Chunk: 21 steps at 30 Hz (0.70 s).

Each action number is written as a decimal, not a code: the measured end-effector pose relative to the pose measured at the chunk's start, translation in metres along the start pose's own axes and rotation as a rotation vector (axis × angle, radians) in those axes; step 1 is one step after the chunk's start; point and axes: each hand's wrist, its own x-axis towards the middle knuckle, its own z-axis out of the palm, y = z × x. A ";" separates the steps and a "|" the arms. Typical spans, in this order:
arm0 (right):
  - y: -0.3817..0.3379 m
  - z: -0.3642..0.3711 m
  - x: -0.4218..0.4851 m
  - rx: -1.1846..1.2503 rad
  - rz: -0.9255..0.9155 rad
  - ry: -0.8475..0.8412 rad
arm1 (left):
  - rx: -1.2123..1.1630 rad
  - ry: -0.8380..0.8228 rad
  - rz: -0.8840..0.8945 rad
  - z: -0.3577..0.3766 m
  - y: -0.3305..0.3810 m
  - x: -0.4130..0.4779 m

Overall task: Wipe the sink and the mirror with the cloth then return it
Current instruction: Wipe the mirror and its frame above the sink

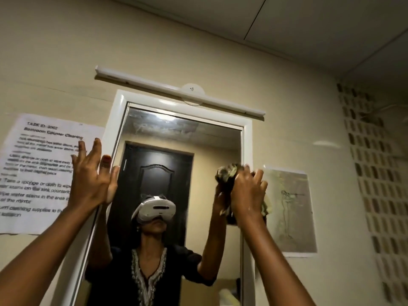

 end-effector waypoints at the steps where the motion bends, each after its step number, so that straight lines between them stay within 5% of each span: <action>1: 0.002 -0.004 -0.027 -0.059 -0.021 -0.065 | 0.023 -0.009 0.009 -0.001 -0.004 -0.003; 4: 0.017 -0.018 -0.101 -0.068 -0.078 -0.329 | 0.123 -0.050 0.019 -0.007 -0.006 -0.022; 7: 0.029 -0.034 -0.138 0.182 0.037 -0.558 | -0.025 -0.073 0.061 -0.013 0.030 -0.068; 9: 0.029 -0.041 -0.145 0.321 0.141 -0.450 | -0.282 -0.186 -0.036 -0.014 0.059 -0.112; 14: 0.012 -0.060 -0.154 0.624 0.263 -0.257 | -0.784 -0.831 -0.555 -0.011 0.120 -0.195; 21: 0.015 -0.090 -0.219 0.673 0.104 -0.429 | -1.085 -0.972 -0.716 -0.006 0.141 -0.235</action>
